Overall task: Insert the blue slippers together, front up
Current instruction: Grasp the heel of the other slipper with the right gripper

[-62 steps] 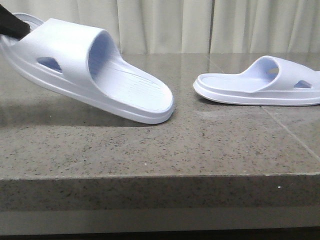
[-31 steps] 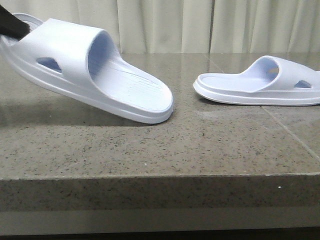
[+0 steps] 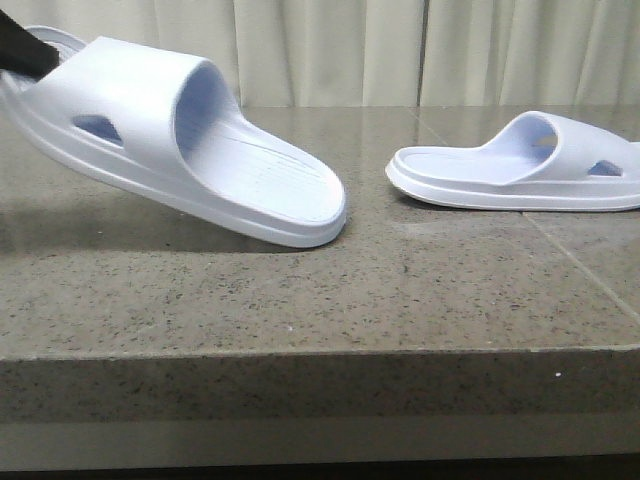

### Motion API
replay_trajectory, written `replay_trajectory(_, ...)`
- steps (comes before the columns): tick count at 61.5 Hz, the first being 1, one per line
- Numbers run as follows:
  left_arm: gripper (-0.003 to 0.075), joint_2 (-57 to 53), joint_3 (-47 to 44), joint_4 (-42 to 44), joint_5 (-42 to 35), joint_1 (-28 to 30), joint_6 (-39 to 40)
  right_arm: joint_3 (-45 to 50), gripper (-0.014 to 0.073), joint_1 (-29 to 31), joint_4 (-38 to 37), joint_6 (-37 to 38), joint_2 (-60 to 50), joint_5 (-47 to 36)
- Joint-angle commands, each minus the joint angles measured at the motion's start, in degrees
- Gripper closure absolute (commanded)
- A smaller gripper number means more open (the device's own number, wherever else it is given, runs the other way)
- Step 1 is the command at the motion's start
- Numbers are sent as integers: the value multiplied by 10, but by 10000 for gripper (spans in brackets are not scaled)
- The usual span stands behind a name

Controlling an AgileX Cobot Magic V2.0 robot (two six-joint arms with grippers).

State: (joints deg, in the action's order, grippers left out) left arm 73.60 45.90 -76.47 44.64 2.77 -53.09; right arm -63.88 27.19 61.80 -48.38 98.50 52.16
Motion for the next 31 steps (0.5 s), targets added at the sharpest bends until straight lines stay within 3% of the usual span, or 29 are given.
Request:
replay_trajectory(1,741,-13,15,-32,9,-5,-3,-28,261,-18,31,-11,-10,10)
replay_trajectory(16,741,-13,15,-32,9,-5,-3,-39,291,-62,27,-11,21,-11)
replay_trajectory(31,741,-13,15,-32,9,-5,-3,-39,585,-80,27,-11,24,-8)
